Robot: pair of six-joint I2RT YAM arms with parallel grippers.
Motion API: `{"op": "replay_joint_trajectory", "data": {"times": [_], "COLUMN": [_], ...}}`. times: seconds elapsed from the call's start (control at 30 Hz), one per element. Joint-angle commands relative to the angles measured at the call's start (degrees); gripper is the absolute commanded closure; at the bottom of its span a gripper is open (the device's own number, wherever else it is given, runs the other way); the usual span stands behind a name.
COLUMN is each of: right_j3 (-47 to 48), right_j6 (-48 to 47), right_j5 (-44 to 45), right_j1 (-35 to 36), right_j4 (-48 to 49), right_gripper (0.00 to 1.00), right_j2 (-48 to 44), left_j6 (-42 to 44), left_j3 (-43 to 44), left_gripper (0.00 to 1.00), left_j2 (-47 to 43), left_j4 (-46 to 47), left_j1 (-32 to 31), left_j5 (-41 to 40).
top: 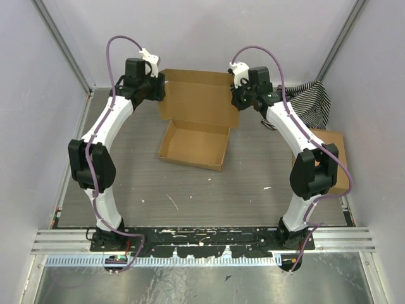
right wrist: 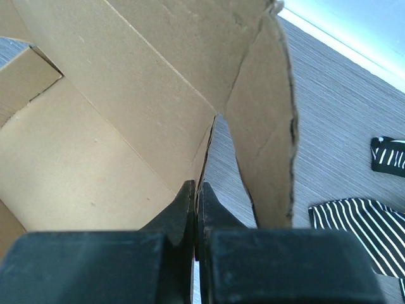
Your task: Fold the paper box
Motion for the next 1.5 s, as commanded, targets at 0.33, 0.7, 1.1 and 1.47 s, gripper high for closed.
{"op": "replay_joint_trajectory", "data": {"times": [0.33, 0.7, 1.1, 1.47], "right_j3": [3.52, 17.18, 20.52, 23.41], "right_j6": [-0.18, 4.22, 3.19, 3.2], "right_j5": [-2.04, -2.59, 3.44, 4.78], "right_j1": [0.0, 0.06, -0.04, -0.05], "right_j4": [-2.18, -14.43, -17.49, -18.6], "right_gripper": [0.98, 0.85, 0.7, 0.69], "right_j2": [-0.84, 8.77, 11.21, 10.62], "left_j6": [0.8, -0.49, 0.14, -0.23], "left_j3": [10.01, 5.98, -5.52, -10.11], "left_gripper": [0.74, 1.0, 1.0, 1.0], "left_j2": [5.78, 2.47, -6.35, -11.04], "left_j4": [-1.26, -4.11, 3.94, 7.9], "left_j1": [0.07, -0.12, -0.82, -1.23], "left_j5": [5.25, 10.65, 9.29, 6.87]}}
